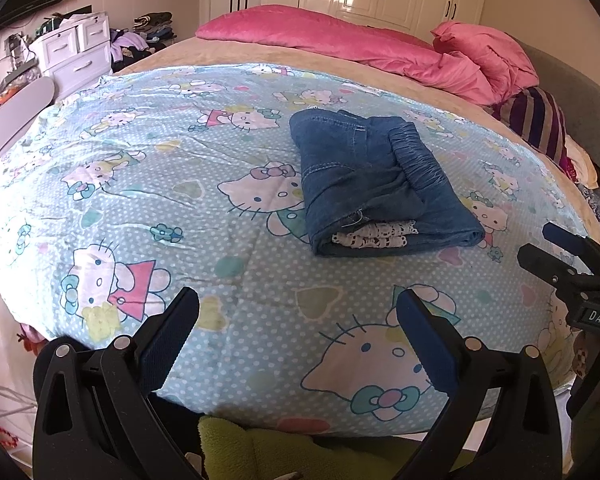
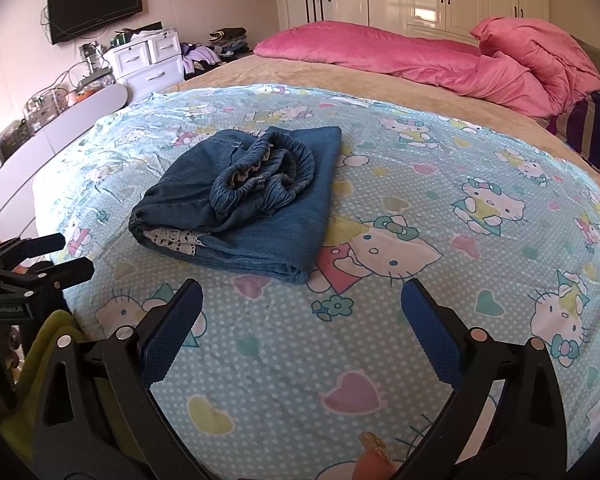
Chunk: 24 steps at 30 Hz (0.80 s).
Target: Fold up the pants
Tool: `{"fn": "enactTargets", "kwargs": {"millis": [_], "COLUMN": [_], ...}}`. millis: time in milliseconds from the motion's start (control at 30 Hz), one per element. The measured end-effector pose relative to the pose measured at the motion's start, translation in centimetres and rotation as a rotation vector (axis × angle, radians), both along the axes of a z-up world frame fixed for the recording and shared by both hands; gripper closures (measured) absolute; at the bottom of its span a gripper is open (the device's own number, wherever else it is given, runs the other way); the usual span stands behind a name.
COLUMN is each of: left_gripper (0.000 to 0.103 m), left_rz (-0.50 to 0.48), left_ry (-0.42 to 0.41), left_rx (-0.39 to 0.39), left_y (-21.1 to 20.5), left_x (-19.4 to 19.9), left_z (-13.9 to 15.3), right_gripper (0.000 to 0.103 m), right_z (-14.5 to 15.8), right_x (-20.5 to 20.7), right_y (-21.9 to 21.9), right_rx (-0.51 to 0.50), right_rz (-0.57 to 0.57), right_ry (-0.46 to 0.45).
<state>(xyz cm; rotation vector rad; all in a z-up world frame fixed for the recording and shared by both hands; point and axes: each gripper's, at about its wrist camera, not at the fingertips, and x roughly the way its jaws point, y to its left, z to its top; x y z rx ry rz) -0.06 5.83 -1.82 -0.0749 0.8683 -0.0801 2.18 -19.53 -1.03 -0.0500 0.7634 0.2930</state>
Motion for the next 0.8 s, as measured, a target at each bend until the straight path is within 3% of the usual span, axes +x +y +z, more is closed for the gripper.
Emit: {"fn": "enactTargets", "kwargs": {"millis": [800], "left_gripper": [0.004], "left_rz": [0.015], "left_ry": [0.017], "left_rx": [0.025], "left_y": [-0.28], "left_x": [-0.04], "left_z": [-0.04], "right_gripper": [0.009], "right_z": [0.04], "right_x": [-0.06], "right_y": [-0.02], "right_rx": [0.001], "right_rz": [0.0], "right_ry": [0.003]}}
